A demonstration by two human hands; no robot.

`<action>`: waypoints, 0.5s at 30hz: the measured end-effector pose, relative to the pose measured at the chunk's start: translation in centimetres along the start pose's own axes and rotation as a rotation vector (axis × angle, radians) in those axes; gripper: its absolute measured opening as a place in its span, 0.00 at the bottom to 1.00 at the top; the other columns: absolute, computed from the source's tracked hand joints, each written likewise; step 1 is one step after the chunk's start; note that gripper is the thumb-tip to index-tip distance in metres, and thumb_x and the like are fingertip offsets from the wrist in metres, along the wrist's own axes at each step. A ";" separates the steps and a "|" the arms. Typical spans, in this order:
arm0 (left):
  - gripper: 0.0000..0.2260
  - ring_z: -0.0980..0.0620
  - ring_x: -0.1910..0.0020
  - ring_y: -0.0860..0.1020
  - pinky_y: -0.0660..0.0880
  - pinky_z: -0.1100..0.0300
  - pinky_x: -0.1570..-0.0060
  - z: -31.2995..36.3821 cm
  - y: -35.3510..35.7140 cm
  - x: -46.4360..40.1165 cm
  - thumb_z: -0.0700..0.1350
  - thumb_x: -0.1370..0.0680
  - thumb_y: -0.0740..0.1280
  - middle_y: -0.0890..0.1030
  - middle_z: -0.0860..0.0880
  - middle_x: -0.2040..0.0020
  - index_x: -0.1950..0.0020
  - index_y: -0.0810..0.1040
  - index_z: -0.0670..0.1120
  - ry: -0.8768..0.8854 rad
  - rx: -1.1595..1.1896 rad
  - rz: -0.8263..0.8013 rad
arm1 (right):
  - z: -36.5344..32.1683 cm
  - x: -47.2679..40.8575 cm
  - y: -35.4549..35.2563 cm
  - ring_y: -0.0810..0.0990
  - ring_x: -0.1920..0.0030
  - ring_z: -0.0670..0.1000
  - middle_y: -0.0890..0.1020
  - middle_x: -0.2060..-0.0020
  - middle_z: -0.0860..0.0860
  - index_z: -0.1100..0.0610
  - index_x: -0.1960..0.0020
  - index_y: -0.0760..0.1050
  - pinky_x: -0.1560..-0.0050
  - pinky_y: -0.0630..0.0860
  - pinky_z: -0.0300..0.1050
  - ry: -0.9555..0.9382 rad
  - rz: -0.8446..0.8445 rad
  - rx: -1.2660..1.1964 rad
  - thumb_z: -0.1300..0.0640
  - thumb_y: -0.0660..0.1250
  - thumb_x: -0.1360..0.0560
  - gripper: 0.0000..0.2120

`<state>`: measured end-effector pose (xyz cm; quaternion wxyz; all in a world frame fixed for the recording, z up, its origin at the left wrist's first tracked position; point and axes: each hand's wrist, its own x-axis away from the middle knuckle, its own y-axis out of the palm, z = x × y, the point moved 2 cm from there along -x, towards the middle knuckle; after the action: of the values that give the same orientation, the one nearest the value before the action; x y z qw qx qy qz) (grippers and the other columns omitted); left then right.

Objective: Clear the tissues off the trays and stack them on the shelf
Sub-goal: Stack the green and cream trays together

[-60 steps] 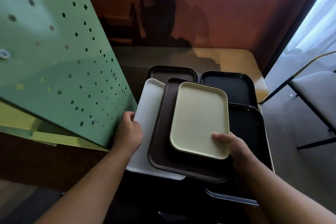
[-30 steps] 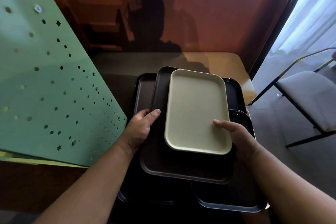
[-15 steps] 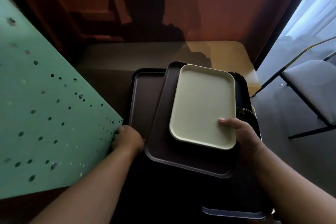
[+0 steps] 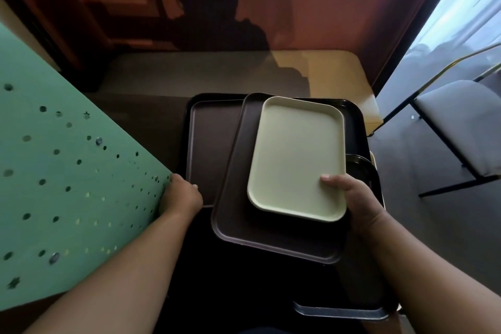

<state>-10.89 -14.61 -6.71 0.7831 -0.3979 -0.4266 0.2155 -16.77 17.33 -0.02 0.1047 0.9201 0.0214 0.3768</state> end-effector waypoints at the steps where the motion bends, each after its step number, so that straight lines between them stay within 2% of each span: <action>1: 0.15 0.34 0.38 0.77 0.72 0.47 0.49 0.0 0.0 0.1 0.44 0.17 0.60 0.77 0.35 0.35 0.32 0.69 0.38 0.021 0.029 0.013 | 0.0 0.0 0.0 0.82 0.49 0.65 0.81 0.39 0.68 0.65 0.33 0.76 0.49 0.83 0.56 -0.004 -0.005 -0.002 0.61 0.70 0.36 0.31; 4: 0.16 0.37 0.43 0.78 0.74 0.48 0.50 -0.1 -0.2 1.2 0.46 0.14 0.54 0.79 0.37 0.39 0.32 0.71 0.39 0.077 0.289 0.076 | -0.2 0.4 0.0 0.83 0.51 0.63 0.82 0.40 0.66 0.65 0.33 0.76 0.52 0.84 0.54 -0.009 -0.011 -0.024 0.62 0.68 0.32 0.27; 6: 0.15 0.39 0.47 0.80 0.78 0.44 0.46 -0.1 -0.6 2.4 0.48 0.14 0.54 0.80 0.39 0.43 0.33 0.72 0.41 0.072 0.501 0.087 | -0.5 0.8 0.0 0.84 0.53 0.62 0.84 0.45 0.64 0.65 0.36 0.77 0.51 0.84 0.55 -0.006 -0.011 -0.041 0.63 0.64 0.26 0.19; 8: 0.14 0.42 0.51 0.80 0.79 0.46 0.49 0.1 -1.2 3.5 0.48 0.14 0.55 0.81 0.40 0.47 0.35 0.73 0.42 0.075 0.648 0.083 | -0.9 1.3 0.0 0.85 0.56 0.61 0.85 0.50 0.62 0.64 0.38 0.78 0.49 0.82 0.56 -0.007 -0.010 -0.044 0.64 0.61 0.22 0.15; 11: 0.13 0.49 0.61 0.75 0.72 0.56 0.63 0.6 -2.5 5.0 0.48 0.14 0.57 0.78 0.45 0.57 0.39 0.75 0.42 0.131 0.730 0.106 | -1.7 2.0 -0.1 0.82 0.53 0.62 0.83 0.48 0.63 0.66 0.36 0.77 0.42 0.78 0.59 -0.028 0.002 -0.027 0.64 0.60 0.22 0.16; 13: 0.12 0.51 0.62 0.74 0.70 0.57 0.64 0.5 -3.3 5.7 0.48 0.15 0.58 0.77 0.48 0.58 0.40 0.76 0.42 0.181 0.747 0.130 | -2.1 2.5 -0.3 0.82 0.52 0.63 0.84 0.49 0.62 0.66 0.37 0.77 0.38 0.76 0.61 -0.045 -0.001 -0.021 0.64 0.60 0.22 0.16; 15: 0.10 0.50 0.60 0.75 0.71 0.58 0.61 0.8 -4.1 6.9 0.48 0.15 0.60 0.78 0.50 0.59 0.42 0.77 0.45 0.258 0.779 0.128 | -3.0 3.1 -0.7 0.82 0.52 0.64 0.85 0.52 0.61 0.65 0.40 0.78 0.37 0.75 0.64 -0.071 -0.025 -0.022 0.64 0.61 0.22 0.14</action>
<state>-7.83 -11.95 0.27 0.9072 -0.1214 -0.1858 0.3575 -16.68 18.87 4.08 0.1200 0.9314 0.0253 0.3427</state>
